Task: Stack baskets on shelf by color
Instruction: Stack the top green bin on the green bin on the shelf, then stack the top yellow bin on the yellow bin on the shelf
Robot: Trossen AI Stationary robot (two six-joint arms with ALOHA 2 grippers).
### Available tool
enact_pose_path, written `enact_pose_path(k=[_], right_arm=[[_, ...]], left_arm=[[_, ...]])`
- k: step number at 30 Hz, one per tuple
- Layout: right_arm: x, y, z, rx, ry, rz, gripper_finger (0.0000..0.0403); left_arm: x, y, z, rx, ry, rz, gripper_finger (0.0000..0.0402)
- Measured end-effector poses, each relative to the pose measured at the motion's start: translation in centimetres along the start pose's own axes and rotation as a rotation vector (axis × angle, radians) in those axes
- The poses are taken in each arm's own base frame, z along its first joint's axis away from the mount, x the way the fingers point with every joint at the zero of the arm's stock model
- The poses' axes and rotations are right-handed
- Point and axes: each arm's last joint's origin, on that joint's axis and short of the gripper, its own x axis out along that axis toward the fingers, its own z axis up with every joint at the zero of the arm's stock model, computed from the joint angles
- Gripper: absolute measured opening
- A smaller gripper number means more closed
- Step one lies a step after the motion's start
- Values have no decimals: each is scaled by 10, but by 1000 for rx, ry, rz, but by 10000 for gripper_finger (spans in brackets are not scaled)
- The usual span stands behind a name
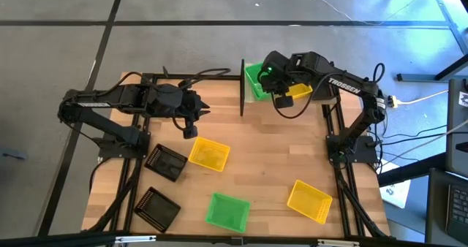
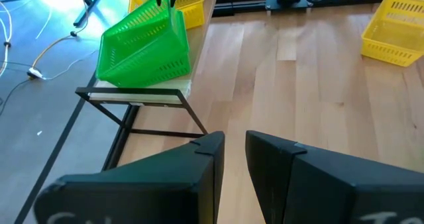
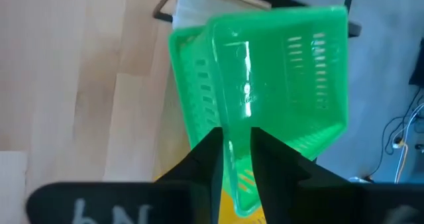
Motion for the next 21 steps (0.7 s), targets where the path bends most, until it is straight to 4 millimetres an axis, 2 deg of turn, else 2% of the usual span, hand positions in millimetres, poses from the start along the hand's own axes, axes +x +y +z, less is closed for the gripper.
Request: enact_pose_path(k=[8,15,21], right_arm=[[-8,4,6,15,-71,55,75],[-14,6,-2,65,-51,87,76],[-39,19,-11,103,-218,324,76]], left_arm=[[0,0,0,0,0,0,55],[0,0,0,-8,1,0,55],[-1,-2,-7,-40,73,-16,55]])
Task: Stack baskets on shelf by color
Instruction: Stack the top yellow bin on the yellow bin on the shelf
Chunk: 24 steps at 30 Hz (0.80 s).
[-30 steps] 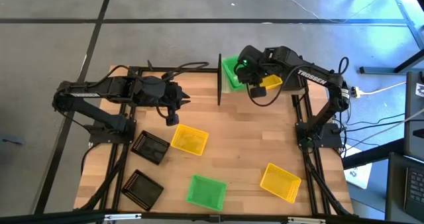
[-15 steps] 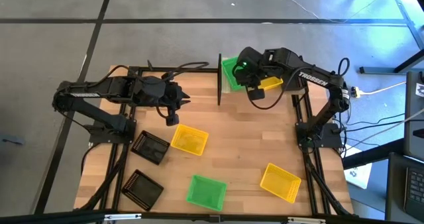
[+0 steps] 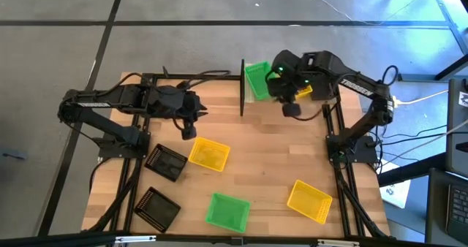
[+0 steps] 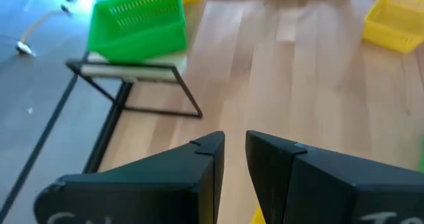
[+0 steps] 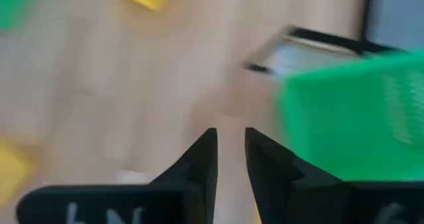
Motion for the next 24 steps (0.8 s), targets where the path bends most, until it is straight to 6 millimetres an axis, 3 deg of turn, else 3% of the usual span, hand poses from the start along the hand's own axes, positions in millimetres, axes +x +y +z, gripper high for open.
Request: enact_pose_path(k=[3,7,16,24], right_arm=[[-2,14,0,-30,-68,146,76],[12,28,1,-59,-44,268,76],[17,45,3,-99,-9,274,76],[6,48,-2,-100,-33,266,76]], left_arm=[[-1,-4,-5,9,44,-19,55],[-1,-10,-8,11,62,-92,55],[38,-31,-55,118,191,-152,55],[59,-36,-74,121,171,-91,55]])
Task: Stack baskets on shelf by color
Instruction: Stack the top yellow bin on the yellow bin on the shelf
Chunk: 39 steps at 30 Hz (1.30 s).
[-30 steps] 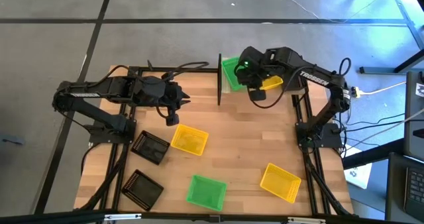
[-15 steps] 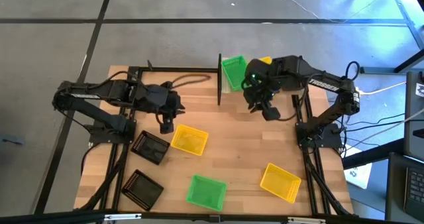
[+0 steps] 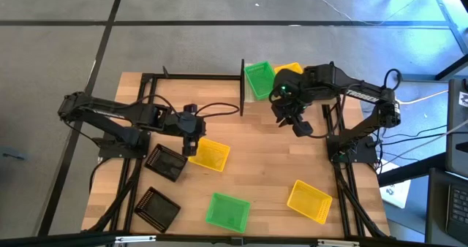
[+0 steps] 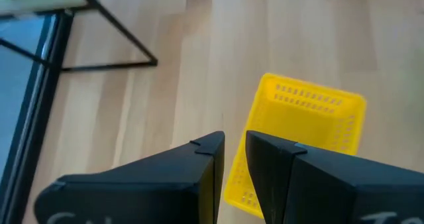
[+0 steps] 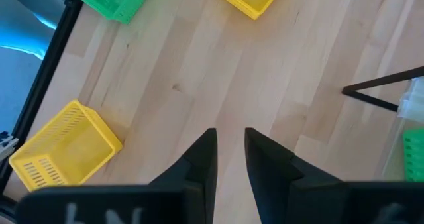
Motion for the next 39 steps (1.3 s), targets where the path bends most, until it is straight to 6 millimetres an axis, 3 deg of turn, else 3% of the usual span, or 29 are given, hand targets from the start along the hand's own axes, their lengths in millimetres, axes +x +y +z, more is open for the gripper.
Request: enact_pose_path(k=[5,11,23,30,39], right_arm=[[-3,2,-1,26,-8,-3,76],[-9,5,-3,41,-24,-11,76],[-14,8,-5,36,-35,-17,76],[-14,8,-5,34,-35,-17,76],[-14,9,-6,36,-29,-14,76]], left_arm=[[10,3,-1,-35,35,19,55],[42,-4,-4,73,141,-93,55],[98,-14,-17,203,311,-122,55],[118,-10,-25,194,378,-112,55],[128,-6,-30,183,424,-118,55]])
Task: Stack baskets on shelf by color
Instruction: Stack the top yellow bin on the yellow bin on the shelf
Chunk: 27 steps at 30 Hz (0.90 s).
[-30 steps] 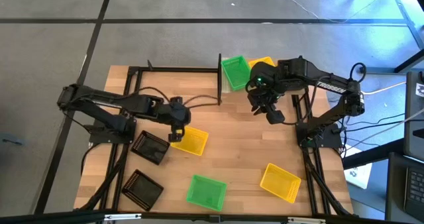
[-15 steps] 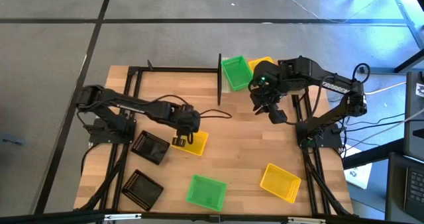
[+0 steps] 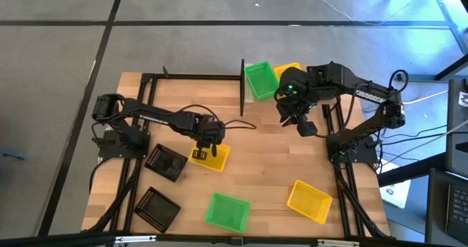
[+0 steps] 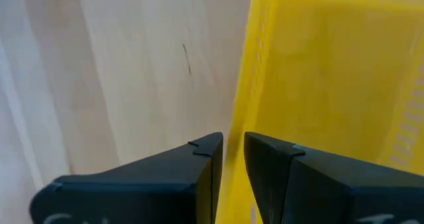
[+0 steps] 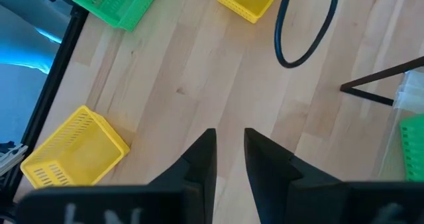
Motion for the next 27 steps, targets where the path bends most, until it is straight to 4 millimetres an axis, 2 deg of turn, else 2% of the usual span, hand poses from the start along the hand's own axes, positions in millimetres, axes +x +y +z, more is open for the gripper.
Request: enact_pose_path(k=[8,13,16,22,27], right_arm=[[0,0,0,0,0,0,76],[-2,1,-1,-1,0,-1,76],[-10,6,-5,0,-20,-12,76],[-35,19,-18,141,-59,-144,76],[-58,33,-32,221,-88,-332,76]], left_arm=[[17,-2,1,3,35,-31,53],[16,-3,7,-9,-8,-88,9],[7,0,19,-39,-65,-89,3],[-19,14,49,-177,-204,-40,1],[-53,29,74,-243,-307,155,1]])
